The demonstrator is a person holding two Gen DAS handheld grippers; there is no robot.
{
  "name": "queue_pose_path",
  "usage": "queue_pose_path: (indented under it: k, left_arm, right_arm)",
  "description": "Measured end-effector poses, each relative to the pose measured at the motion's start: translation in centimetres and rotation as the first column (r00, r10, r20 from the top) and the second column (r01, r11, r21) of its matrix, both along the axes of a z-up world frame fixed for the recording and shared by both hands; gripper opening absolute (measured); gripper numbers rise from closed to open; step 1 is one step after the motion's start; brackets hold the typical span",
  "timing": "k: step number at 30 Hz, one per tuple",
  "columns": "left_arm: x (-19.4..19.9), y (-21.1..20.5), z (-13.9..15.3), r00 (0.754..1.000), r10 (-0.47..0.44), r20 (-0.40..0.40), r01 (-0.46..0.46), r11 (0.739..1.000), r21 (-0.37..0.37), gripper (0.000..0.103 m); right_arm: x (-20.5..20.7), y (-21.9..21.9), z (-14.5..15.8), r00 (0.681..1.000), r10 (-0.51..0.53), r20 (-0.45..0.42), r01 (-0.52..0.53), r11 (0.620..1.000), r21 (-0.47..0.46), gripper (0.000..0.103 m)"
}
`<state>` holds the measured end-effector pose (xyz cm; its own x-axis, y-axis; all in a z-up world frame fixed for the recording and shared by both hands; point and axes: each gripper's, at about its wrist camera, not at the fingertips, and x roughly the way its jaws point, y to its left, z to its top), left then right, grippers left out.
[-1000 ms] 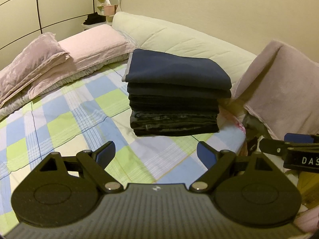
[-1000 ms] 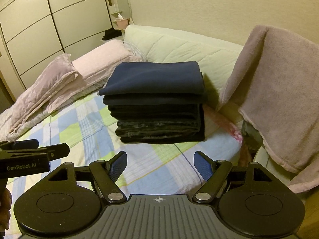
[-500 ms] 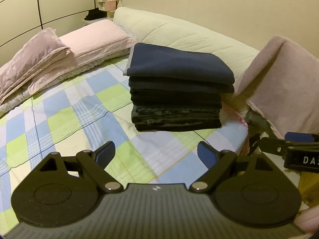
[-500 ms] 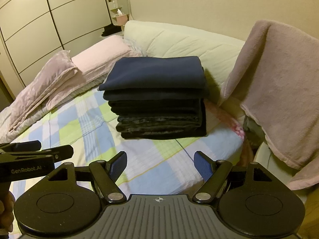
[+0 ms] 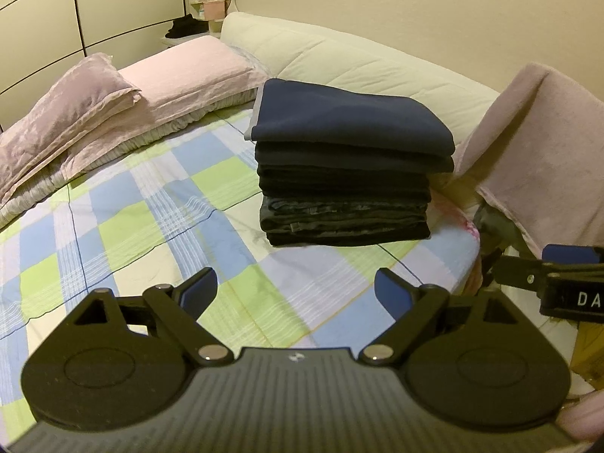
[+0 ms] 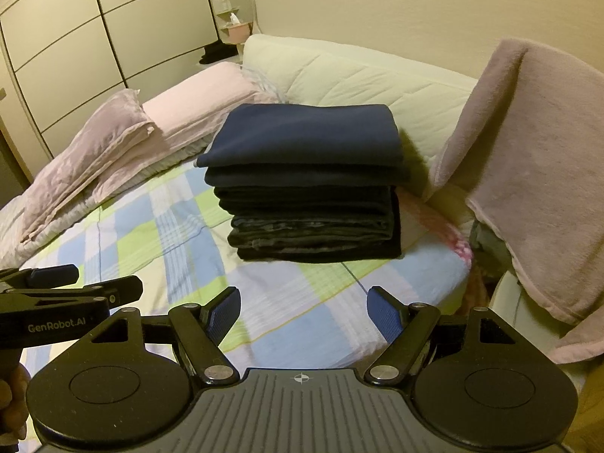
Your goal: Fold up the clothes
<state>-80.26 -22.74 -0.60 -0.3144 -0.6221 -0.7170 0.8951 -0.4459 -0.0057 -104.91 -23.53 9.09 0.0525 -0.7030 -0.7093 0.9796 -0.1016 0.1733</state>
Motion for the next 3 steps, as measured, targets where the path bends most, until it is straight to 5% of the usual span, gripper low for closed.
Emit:
queue_pose_path:
  k: [3]
  left_arm:
    - [0.13, 0.07, -0.05, 1.0, -0.007, -0.001, 0.007, 1.0, 0.001, 0.089]
  right_arm:
    - [0.1, -0.01, -0.04, 1.0, -0.001, 0.001, 0.001, 1.0, 0.003, 0.077]
